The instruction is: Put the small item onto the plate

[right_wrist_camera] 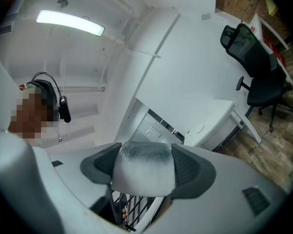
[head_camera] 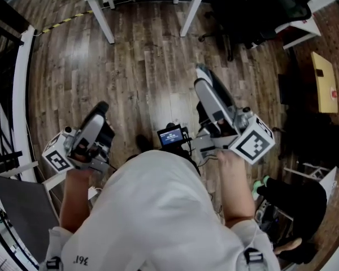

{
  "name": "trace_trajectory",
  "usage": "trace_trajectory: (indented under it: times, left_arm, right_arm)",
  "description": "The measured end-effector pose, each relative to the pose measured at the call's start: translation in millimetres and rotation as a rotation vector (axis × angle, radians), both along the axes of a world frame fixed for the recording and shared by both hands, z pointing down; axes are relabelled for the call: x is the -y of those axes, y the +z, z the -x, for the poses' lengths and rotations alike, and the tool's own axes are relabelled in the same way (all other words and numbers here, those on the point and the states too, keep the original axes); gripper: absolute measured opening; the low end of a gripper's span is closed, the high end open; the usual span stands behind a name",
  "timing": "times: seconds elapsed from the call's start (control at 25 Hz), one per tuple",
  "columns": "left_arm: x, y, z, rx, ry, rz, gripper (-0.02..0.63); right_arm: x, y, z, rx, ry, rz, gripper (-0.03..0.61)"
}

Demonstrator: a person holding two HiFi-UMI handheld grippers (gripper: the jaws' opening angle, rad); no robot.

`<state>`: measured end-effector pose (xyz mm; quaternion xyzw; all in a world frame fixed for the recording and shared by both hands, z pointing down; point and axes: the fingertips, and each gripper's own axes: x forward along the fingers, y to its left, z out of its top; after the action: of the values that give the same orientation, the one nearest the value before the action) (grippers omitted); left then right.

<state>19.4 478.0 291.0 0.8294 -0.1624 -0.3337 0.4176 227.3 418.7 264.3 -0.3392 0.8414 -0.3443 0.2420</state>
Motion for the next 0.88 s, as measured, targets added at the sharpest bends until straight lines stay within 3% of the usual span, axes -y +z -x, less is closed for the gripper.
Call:
trace_trajectory:
  times: [0.88]
  left_arm:
    - [1.8,9.3,20.7,0.014,-0.030,0.000,0.169]
  right_arm:
    - [10.3,4.0,15.9,-0.089,-0.011,0.012,0.308]
